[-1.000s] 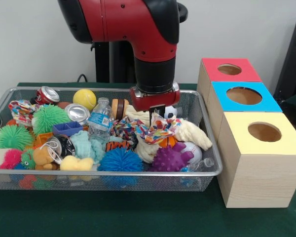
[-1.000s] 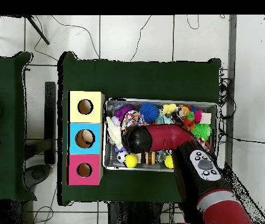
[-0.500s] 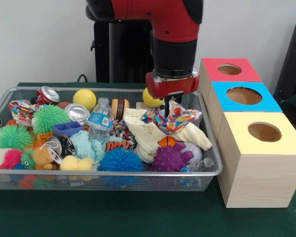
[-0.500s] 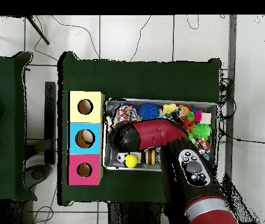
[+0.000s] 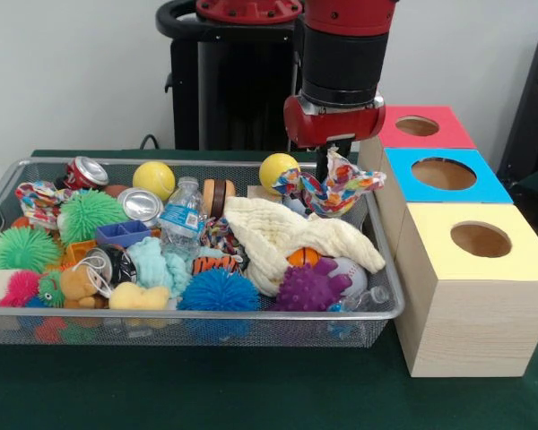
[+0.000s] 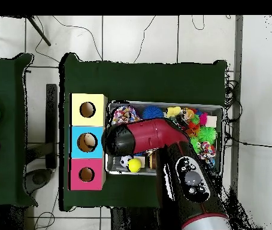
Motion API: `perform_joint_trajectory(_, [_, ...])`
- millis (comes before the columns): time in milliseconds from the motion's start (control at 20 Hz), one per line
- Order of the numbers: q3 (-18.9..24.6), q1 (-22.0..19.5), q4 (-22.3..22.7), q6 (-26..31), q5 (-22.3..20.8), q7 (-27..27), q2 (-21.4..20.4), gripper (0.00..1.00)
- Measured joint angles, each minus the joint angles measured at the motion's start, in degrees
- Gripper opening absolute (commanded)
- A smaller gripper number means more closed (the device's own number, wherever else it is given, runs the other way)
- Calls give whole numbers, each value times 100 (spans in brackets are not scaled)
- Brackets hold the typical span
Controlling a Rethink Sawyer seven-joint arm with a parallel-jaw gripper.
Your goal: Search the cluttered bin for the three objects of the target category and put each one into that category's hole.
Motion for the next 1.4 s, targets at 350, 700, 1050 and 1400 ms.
perform_joint_trajectory(350, [-1, -15, -7, 31, -2, 0, -202, 0])
perform_joint_trajectory(700, [-40, 41, -124, 326, -8, 0, -437, 0])
perform_joint_trajectory(1050, [-62, 141, -298, 605, -8, 0, -550, 0])
perform_joint_trajectory(1400, [-67, 240, -488, 768, 19, 0, -598, 0])
